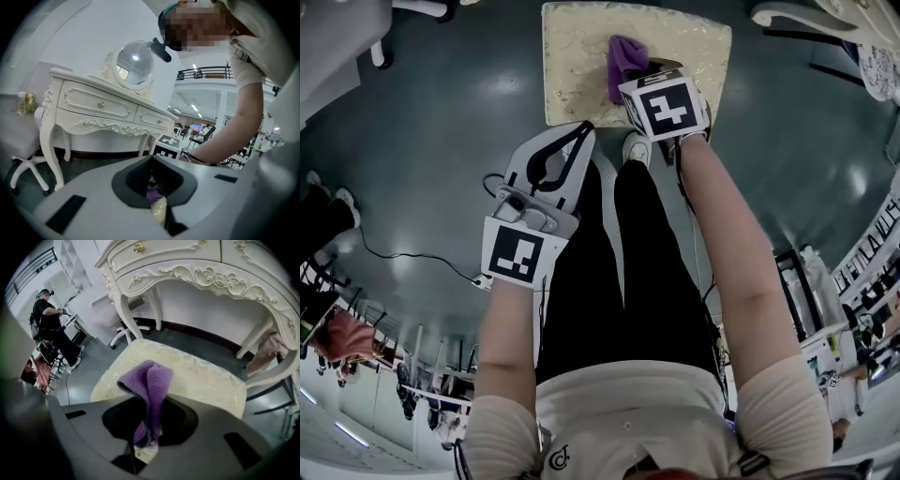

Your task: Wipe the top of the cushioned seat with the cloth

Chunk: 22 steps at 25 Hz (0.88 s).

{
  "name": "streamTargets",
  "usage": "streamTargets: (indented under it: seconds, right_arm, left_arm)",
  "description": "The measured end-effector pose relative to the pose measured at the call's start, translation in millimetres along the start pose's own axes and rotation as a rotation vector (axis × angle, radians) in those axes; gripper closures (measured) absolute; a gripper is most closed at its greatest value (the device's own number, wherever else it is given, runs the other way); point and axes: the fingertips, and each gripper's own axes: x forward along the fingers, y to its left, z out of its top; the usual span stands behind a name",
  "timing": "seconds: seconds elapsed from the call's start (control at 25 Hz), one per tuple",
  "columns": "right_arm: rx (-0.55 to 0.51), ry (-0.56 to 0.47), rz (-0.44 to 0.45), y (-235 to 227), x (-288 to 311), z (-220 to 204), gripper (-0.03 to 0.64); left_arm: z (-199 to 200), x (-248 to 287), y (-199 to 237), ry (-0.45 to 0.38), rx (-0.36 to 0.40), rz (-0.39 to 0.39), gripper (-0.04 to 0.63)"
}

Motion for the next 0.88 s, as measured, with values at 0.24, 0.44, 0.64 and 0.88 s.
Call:
streamTargets:
  seconds: [0.24,0.44,0.64,0.88]
  right_arm:
    - [0.024,0.014,-0.005,-38.1,-10.7,-19.0,0.535]
    - [0.043,0.018,-0.026,-66.7,-19.7,-33.5,0.535]
    - [0.063,0.036,-0.06,-104.9,-33.3,-55.0,0.535]
    - [0.085,0.034,-0.094,-143.4,-45.7,-76.0,0.535]
  left_arm:
    - [10.8,33.5,-28.9,-0.013,0.002,-0.037,0.581]
    - [18.8,55.8,-47.7,-0.034,-0.017,-0.059,0.582]
    - [19.8,73.5,-66.8,-0.019,0.003,-0.072,0.583]
    - [15.7,90.5,-84.0,0.005,0.026,-0.093,0.581]
